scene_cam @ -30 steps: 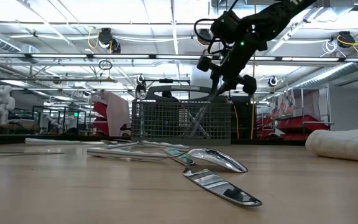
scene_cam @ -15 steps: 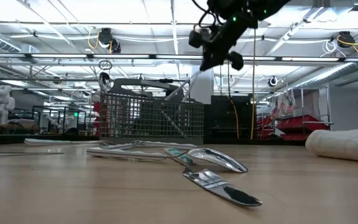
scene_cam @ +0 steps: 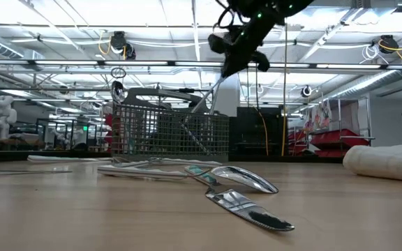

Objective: Sort silverware
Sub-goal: Adjust the gray silverware basket

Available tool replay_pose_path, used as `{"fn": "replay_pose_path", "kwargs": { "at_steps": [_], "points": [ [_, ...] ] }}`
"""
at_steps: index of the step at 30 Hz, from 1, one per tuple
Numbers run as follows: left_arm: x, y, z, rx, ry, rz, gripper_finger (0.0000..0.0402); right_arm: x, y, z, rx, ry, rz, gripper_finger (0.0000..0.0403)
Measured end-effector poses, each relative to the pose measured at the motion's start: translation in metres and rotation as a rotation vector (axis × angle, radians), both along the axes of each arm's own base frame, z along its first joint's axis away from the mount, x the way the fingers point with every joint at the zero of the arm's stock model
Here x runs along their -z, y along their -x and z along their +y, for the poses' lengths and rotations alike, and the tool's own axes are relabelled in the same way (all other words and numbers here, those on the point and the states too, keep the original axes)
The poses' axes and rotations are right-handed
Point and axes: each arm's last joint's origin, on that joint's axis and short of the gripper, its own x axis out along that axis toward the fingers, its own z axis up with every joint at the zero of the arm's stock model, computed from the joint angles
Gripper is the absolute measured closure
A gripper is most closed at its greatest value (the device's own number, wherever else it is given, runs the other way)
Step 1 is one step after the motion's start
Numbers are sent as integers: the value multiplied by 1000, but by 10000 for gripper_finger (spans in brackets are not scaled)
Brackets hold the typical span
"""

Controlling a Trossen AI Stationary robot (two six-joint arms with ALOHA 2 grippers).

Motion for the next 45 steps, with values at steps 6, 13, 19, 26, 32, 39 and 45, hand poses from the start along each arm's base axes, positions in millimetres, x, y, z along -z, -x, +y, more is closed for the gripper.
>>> {"fn": "replay_pose_path", "kwargs": {
  "at_steps": [6, 13, 19, 26, 32, 39, 45],
  "points": [
    [0, 0, 0, 0, 0, 1, 307, 25, -24, 1, -118, 7, 94, 403],
    [0, 0, 0, 0, 1, 3, 307, 19, -50, -1, -234, 93, 245, 403],
    [0, 0, 0, 0, 1, 3, 307, 1, -74, -5, -424, 178, 360, 389],
    [1, 0, 0, -1, 2, 5, 307, 17, -98, -7, -531, 139, 481, 310],
    [1, 0, 0, 0, 3, 6, 307, 25, -102, -7, -511, 104, 509, 250],
    [1, 0, 0, 0, 3, 6, 307, -5, -87, -10, -451, 135, 434, 235],
    [1, 0, 0, -1, 3, 6, 307, -26, -81, -15, -488, 258, 435, 234]
  ]
}}
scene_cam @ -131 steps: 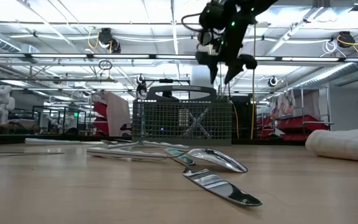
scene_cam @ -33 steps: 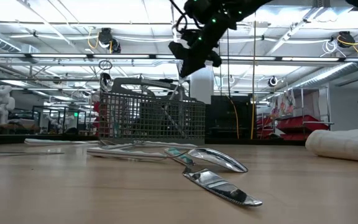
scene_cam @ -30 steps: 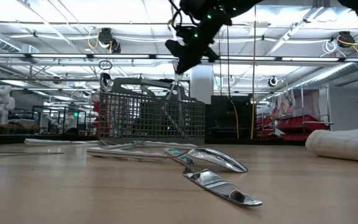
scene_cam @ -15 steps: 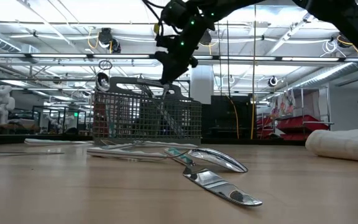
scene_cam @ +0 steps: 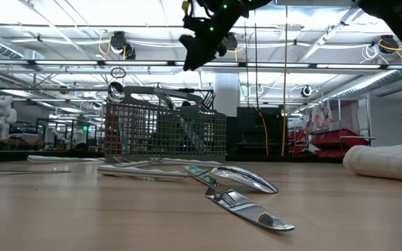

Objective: Sort silverware
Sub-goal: Adjust the gray silverware basket

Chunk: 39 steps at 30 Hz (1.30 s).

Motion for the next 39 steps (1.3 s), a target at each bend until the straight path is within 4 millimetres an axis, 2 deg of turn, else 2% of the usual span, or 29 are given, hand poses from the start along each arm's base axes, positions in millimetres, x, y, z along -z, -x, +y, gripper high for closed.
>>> {"fn": "replay_pose_path", "kwargs": {
  "at_steps": [5, 10, 17, 20, 26, 32, 39],
  "points": [
    [1, 0, 0, 0, 4, 9, 307, 1, 7, -15, -165, 169, 189, 234],
    [4, 1, 0, -1, 16, 42, 307, 3, 14, -31, -342, 210, 245, 234],
    [5, 2, 1, -60, 26, 60, 307, 11, 31, -57, -283, 109, 271, 234],
    [5, 2, 1, -61, 28, 59, 307, 11, 36, -63, -318, 101, 262, 234],
    [5, 2, 2, -103, 40, 59, 307, 14, 36, -68, -386, 103, 264, 234],
    [5, 2, 3, -122, 41, 57, 307, 34, 32, -77, -405, 66, 304, 234],
    [5, 2, 3, -146, 54, 56, 307, 40, 34, -86, -446, 66, 307, 236]
  ]
}}
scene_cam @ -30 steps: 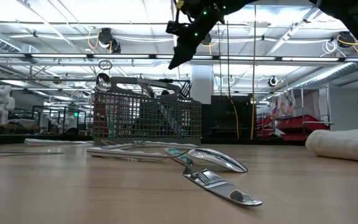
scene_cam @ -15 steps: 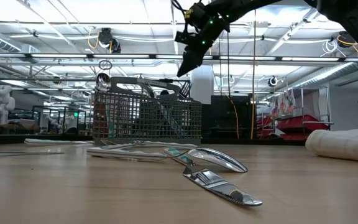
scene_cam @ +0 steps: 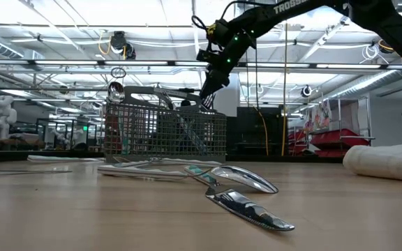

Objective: Sort silverware
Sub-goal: Adjust the gray silverware basket

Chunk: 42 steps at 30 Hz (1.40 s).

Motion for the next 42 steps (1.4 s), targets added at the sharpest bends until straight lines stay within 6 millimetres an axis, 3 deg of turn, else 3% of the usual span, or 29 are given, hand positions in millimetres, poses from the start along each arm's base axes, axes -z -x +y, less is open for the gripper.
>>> {"fn": "replay_pose_path", "kwargs": {
  "at_steps": [14, 23, 29, 34, 42],
  "points": [
    [0, 0, 1, -34, -12, 4, 307, 13, -6, -10, -62, -9, -20, 303],
    [0, 0, 1, -41, -15, 6, 307, 15, -5, -10, 11, -39, -17, 395],
    [3, 1, 3, -124, -5, 27, 307, 16, -4, -11, 105, -57, -9, 399],
    [29, -3, 9, -342, 145, 117, 307, 27, -2, -10, 152, -94, 51, 402],
    [105, -21, 16, -581, 520, 256, 307, 27, 2, -8, 163, -123, 79, 403]
  ]
}}
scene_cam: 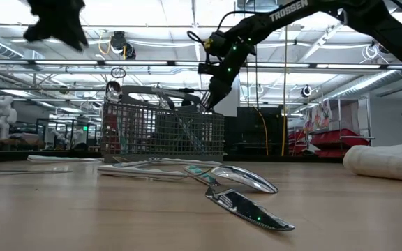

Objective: Sort silverware
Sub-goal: Adjust the gray silverware basket

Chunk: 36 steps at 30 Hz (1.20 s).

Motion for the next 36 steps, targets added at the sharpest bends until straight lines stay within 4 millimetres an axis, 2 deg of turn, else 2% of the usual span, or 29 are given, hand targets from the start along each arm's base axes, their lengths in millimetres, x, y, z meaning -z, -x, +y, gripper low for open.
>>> {"fn": "replay_pose_path", "kwargs": {
  "at_steps": [4, 7, 12, 18, 21, 24, 31, 36],
  "points": [
    [42, -14, -1, -18, 163, 6, 307, -1, 0, 0, 9, -3, -8, 403],
    [66, -24, -3, -9, 216, -21, 307, -1, 0, 0, 9, -7, -3, 403],
    [90, -33, -2, -24, 204, -64, 307, 1, 2, 2, 10, -25, 23, 403],
    [120, -28, 0, -104, 143, 80, 307, -4, 7, 5, 31, -49, 32, 403],
    [130, -25, 2, -179, 58, 117, 307, -12, 11, 7, 34, -42, 19, 403],
    [137, -28, 6, -244, -4, 69, 307, -22, 14, 10, 35, -29, 2, 403],
    [159, -34, 13, -308, 3, 21, 307, -38, 21, 14, 52, 3, -15, 403],
    [161, -43, 22, -348, -19, -46, 307, -48, 26, 18, 63, 8, -31, 403]
  ]
}}
